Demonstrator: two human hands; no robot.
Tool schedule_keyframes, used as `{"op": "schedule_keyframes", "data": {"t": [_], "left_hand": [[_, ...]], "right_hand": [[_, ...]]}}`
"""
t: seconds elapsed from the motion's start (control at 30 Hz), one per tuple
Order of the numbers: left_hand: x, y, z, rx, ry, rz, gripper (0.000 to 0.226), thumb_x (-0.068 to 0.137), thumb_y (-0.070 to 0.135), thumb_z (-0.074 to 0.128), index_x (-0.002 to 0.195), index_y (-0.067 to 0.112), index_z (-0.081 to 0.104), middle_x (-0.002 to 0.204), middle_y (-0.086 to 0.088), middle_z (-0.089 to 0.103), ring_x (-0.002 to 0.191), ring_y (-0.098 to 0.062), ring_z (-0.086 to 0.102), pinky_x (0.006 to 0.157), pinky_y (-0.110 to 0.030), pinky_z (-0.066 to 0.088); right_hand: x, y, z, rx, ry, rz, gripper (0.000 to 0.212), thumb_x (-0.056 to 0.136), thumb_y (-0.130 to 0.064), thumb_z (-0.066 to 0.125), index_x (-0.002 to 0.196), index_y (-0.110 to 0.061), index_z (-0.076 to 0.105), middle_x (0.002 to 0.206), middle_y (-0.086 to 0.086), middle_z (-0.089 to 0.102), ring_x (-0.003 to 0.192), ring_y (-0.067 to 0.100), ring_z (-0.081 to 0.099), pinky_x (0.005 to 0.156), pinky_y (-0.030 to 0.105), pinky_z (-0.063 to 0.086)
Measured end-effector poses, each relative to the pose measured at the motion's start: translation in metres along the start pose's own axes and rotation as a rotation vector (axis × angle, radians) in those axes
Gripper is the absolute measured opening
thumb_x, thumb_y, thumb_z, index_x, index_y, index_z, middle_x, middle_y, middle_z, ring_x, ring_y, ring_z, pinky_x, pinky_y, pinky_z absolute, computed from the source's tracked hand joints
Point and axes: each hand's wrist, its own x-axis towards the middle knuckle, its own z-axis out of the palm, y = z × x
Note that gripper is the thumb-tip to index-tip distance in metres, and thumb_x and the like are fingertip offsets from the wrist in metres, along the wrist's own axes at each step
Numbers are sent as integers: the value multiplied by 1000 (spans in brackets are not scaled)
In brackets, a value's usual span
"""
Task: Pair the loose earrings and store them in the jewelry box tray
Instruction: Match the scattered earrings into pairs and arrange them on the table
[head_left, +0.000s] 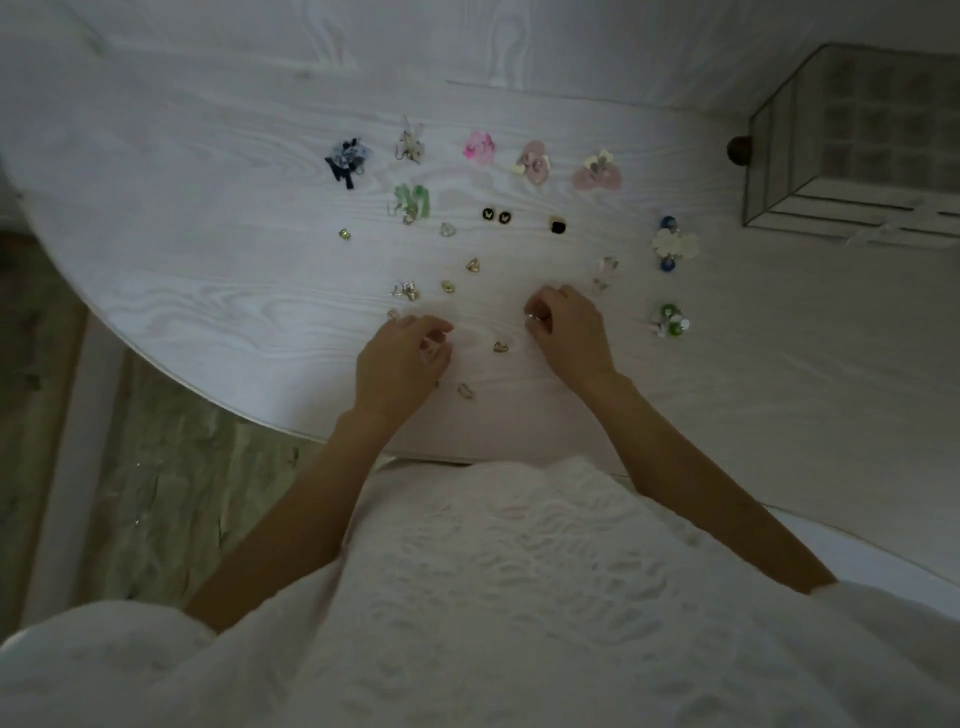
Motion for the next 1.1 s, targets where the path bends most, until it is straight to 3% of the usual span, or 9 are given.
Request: {"op": "schedule_keyframes", "data": {"t": [0.27,0.43,0.53,0.63,0.73,0.93,1.1], "left_hand": [[34,-5,-9,-42,134,16,28,84,22,63,111,17,63,107,-4,63,98,-22,52,76,-23,38],[78,7,-15,109,-72,97,41,81,27,65,120,15,57,118,-9,58,109,-28,48,89,-34,40],[82,6,-13,221,-89,56,37,78,29,65,112,17,59,113,-8,57,106,-28,48,88,-36,37],[72,-2,-11,180,-35,37,22,79,30,65,99,21,64,105,-5,60,100,-27,52,85,-37,37],[63,-8,-10,173,19,71,11,82,27,63,89,21,68,98,-4,63,94,-28,54,80,-38,38],[53,-16,-10,145,56,144,13,79,20,66,91,17,67,97,-6,64,95,-30,54,80,-38,39],[28,-17,-6,100,43,276,19,75,23,72,92,16,67,92,-6,65,87,-29,56,76,-35,42]], "right_hand": [[24,-33,16,-55,-71,-122,16,85,-9,57,101,-9,59,99,9,57,86,22,55,70,25,39],[32,-30,9,-63,-77,-123,21,85,-18,60,106,-11,59,103,7,57,88,18,54,72,26,43],[45,-34,3,-73,-30,-125,24,86,-20,60,109,-12,59,108,8,56,96,21,53,77,25,39],[59,-42,2,-66,-44,-159,28,85,-16,60,112,-13,59,116,11,51,106,25,48,84,28,40],[68,-47,8,-116,-69,-208,19,85,-13,60,104,-10,63,109,13,55,100,28,50,79,30,39],[63,-54,15,-252,-68,-322,14,88,-15,55,94,-7,64,94,12,64,93,29,51,77,33,37],[47,-52,19,-340,26,-322,11,80,-14,64,88,-6,67,95,15,60,92,34,51,75,37,37]]}}
